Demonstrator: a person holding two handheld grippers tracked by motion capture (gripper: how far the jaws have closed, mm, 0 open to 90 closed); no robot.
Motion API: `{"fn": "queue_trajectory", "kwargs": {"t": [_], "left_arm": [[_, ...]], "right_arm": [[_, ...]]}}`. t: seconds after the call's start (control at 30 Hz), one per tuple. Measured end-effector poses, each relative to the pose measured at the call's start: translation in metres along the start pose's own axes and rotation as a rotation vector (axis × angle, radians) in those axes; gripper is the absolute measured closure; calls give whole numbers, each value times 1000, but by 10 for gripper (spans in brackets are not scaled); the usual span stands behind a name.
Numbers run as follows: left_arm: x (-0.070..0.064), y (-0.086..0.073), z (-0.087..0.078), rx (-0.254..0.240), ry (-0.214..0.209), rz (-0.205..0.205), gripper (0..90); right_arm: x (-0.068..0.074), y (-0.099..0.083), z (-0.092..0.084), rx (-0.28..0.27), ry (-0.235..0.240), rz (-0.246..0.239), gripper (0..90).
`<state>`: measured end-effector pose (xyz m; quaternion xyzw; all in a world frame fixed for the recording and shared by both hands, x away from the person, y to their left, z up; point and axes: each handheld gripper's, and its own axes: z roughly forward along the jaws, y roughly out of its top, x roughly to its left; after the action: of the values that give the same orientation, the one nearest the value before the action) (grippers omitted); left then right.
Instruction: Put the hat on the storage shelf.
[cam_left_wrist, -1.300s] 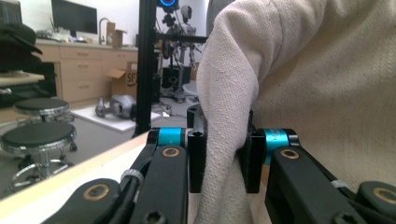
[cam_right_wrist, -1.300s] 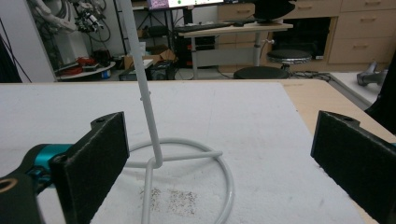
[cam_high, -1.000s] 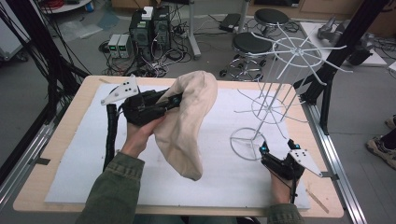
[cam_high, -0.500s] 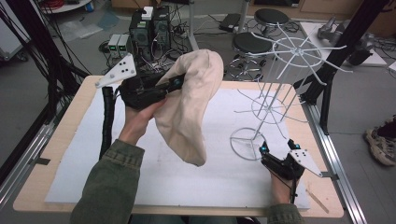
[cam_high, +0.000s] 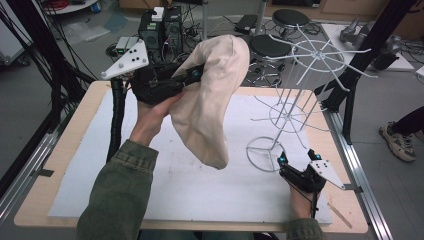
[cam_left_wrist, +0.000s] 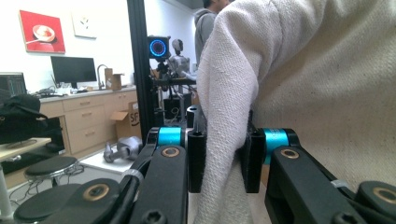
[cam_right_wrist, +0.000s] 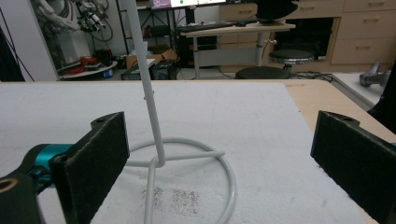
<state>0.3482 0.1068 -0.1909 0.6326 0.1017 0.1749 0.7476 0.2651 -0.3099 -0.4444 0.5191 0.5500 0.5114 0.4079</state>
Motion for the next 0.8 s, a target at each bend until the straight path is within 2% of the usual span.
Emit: {"fn": "queue_trajectory", "kwargs": {"t": [0.27,0.43,0.7,0.8], "left_arm": [[2,10,16,8,-12,9,774],[4,15,35,10,-17,12,774],[1,24,68,33,-40,40,772],[2,27,77,36,-35,43,772]], "right_arm": [[0,0,0,-1,1,0,42],[0,0,-1,0,1,-3,42],[0,0,-1,5,5,0,41],[0,0,-1,6,7,0,41]]}}
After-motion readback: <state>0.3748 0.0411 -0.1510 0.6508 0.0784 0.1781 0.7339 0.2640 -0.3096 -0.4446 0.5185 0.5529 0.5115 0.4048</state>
